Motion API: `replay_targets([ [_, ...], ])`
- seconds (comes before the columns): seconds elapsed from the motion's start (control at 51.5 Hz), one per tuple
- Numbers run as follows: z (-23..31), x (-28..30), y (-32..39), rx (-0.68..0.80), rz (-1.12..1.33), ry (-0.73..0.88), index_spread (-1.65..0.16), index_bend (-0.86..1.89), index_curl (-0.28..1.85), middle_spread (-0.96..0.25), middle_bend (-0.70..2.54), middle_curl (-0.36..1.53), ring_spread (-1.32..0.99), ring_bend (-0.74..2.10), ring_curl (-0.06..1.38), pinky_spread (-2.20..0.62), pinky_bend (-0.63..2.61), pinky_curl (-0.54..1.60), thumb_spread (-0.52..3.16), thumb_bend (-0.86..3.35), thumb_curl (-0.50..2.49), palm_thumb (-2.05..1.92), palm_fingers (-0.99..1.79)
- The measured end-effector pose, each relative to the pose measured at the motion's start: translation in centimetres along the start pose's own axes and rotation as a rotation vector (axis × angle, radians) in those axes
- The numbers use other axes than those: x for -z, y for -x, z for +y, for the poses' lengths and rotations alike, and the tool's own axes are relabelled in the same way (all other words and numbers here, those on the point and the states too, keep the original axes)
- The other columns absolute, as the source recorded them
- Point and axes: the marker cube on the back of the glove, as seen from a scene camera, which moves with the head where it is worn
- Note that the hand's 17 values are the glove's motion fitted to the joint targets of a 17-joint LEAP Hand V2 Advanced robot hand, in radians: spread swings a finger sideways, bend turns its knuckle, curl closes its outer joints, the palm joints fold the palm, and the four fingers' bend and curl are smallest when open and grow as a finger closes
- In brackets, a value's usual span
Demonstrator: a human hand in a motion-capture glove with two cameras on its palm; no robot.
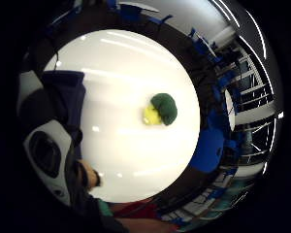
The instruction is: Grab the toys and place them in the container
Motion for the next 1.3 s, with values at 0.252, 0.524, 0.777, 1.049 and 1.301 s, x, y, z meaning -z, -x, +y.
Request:
replay_targets([
  [0.252,-0.6,-0.2,8.9,0.111,-0.045,-0.014,-0.22,0.8,1.07,-0.41,0.81,0.76,-0.42,1.18,0.59,-0.43,1.12,0.52,0.79,0.15,1.26,0.47,1.09],
  [0.524,-0.3,-2.1,16.0,0.224,-0.08,-0.016,-0.21,0.78,1.09,-0.43,0.75,0.8,-0.42,1.16,0.58,-0.43,1.11,0.52,0.8,0.14,1.34,0.45,1.08],
  [0.777,0.0,-3.1,15.4,0.291,0.006,0.059,-0.21,0.75,1.1,-0.44,0.68,0.82,-0.43,1.12,0.57,-0.44,1.12,0.52,0.83,0.13,1.4,0.43,1.05],
  [1.049,1.3,-4.3,12.9,0.291,0.082,0.364,-0.28,0.52,1.01,-0.27,0.16,0.66,-0.22,0.65,0.48,-0.28,1.28,0.56,1.07,-0.09,1.11,0.02,-0.08],
  [1.301,1.8,-3.7,10.4,0.19,0.041,0.327,-0.39,0.15,0.7,-0.1,0.09,0.47,-0.01,0.29,0.29,-0.04,1.24,0.45,1.17,-0.09,0.72,-0.11,-0.22],
])
